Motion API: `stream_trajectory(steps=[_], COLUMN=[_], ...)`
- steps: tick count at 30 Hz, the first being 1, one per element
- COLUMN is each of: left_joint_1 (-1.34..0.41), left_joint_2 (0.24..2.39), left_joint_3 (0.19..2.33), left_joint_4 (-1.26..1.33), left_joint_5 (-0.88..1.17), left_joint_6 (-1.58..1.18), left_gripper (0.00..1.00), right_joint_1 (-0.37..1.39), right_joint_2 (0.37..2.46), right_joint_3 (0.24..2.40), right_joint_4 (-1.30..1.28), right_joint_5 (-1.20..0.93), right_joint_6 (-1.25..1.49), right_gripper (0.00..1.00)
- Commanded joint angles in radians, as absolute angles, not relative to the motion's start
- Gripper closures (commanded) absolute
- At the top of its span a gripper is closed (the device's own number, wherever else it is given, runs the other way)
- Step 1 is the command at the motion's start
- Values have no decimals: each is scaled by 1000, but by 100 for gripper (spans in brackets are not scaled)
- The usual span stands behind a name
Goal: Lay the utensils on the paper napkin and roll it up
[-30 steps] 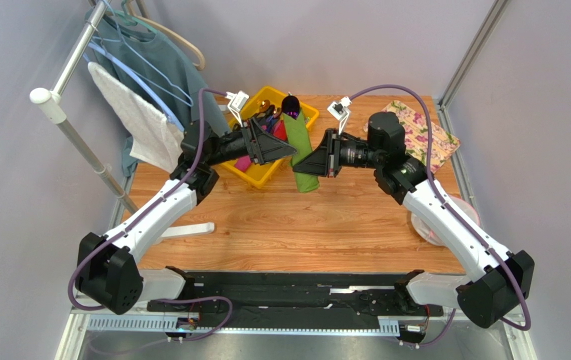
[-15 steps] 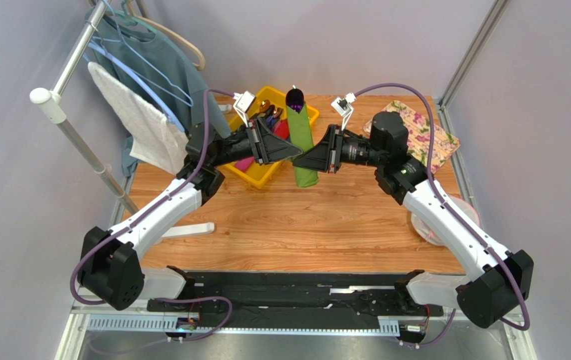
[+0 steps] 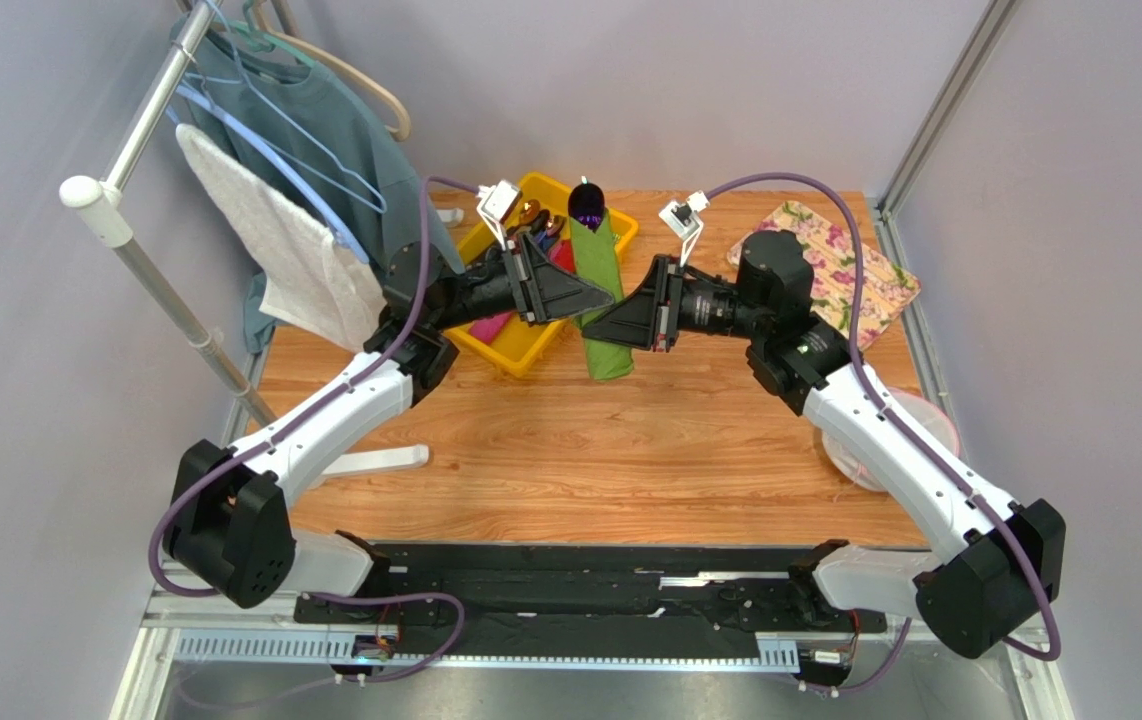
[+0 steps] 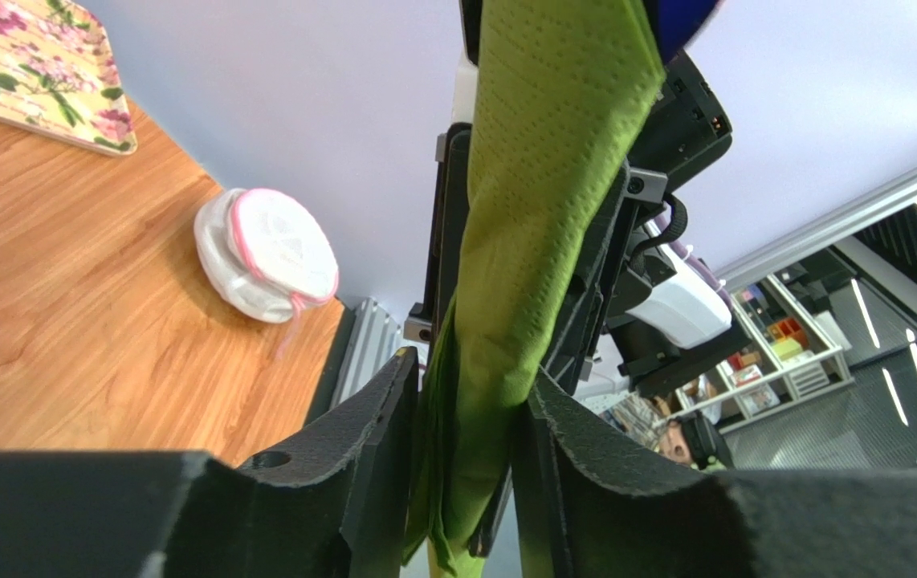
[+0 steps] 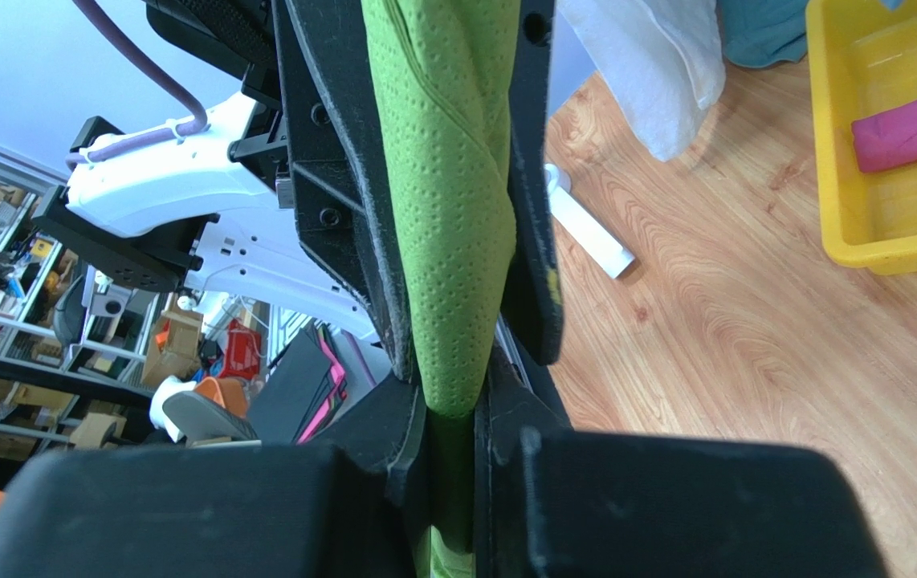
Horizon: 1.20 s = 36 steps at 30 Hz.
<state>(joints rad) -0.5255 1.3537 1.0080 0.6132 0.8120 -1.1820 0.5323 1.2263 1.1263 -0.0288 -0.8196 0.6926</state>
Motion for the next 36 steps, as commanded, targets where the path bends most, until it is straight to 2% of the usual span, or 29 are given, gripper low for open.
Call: stream_trajectory(steps=[1, 3, 6, 9, 10, 14, 16, 17, 20, 27, 29, 32, 33, 34, 35, 36], left_joint_1=[-538, -543, -552, -555, -554, -539, -528, -517, -497, -483, -483, -482, -482, -482, -482, -482], left_joint_2=[1365, 1368, 1368, 1368, 1367, 1367, 1365, 1365, 1365, 1377, 1377, 1379, 1379, 1378, 1378, 1379], left_joint_3=[1054, 1057, 1057, 1058, 1057, 1055, 1057, 1061, 1077, 1097, 1095, 1094, 1094, 1094, 1094, 1092], left_joint_4=[644, 644, 646, 655, 660, 661, 666, 666, 669, 672, 673, 672, 670, 669, 666, 663], left_joint_5=[788, 788, 787, 790, 792, 792, 792, 792, 792, 795, 793, 793, 793, 792, 793, 795], left_joint_6=[-1195, -1197, -1198, -1197, -1193, -1189, -1186, -1186, -1183, -1178, -1178, -1175, -1174, -1172, -1169, -1163], left_gripper=[57, 55, 62, 86, 99, 100, 100, 100, 100, 100, 100, 100, 100, 100, 100, 100], right_joint_1=[548, 549, 549, 549, 548, 549, 549, 549, 549, 561, 566, 581, 584, 586, 589, 591], right_joint_2=[1190, 1195, 1198, 1197, 1195, 1189, 1186, 1183, 1170, 1144, 1141, 1140, 1135, 1134, 1134, 1126], right_joint_3=[1135, 1138, 1141, 1140, 1138, 1131, 1124, 1121, 1091, 1020, 1011, 1000, 991, 986, 983, 977], right_joint_4=[69, 71, 74, 77, 75, 42, 14, 6, -35, -48, -52, -64, -64, -60, -63, -63], right_joint_5=[-845, -844, -842, -845, -845, -854, -862, -870, -877, -884, -884, -882, -885, -890, -887, -882], right_joint_6=[713, 715, 716, 716, 713, 689, 681, 678, 673, 686, 686, 689, 689, 690, 692, 693], right_gripper=[100, 100, 100, 100, 100, 100, 93, 85, 74, 64, 65, 72, 79, 98, 100, 97])
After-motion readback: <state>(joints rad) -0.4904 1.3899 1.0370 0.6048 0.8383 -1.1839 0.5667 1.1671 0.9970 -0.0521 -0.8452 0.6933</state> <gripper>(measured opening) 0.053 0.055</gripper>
